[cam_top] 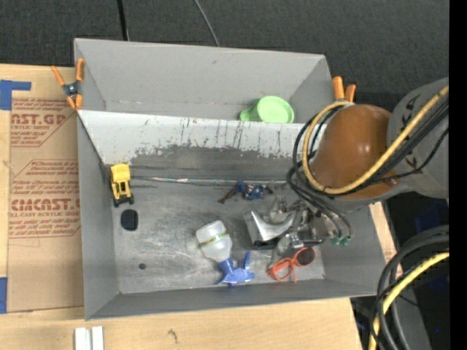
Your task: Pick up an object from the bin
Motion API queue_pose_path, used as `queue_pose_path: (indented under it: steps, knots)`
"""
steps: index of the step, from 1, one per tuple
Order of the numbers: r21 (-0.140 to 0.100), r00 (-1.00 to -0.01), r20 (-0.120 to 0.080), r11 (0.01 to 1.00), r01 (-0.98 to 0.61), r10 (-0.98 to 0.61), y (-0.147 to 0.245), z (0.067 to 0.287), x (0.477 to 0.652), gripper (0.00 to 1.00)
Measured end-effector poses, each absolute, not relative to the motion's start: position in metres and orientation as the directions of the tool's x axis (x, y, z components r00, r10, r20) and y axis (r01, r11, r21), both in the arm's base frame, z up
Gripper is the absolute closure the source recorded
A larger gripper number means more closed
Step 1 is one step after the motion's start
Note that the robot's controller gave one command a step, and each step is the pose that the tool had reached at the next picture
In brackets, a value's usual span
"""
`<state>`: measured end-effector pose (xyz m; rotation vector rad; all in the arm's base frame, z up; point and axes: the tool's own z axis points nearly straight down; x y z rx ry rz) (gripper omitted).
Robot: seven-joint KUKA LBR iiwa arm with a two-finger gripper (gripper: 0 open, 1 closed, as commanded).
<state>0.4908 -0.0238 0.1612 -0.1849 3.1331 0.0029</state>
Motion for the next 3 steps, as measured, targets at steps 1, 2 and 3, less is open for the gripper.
queue_pose_path:
  steps: [1,2,3]
  knots:
    - [0.001,-0.996,0.010,0.996,-0.089,-0.089,-0.036,0.136,0.493,1.00]
    - [0.003,-0.997,0.014,0.997,-0.082,-0.082,-0.030,0.183,0.495,1.00]
    - [0.002,-0.997,0.009,0.997,-0.082,-0.082,-0.030,0.197,0.497,1.00]
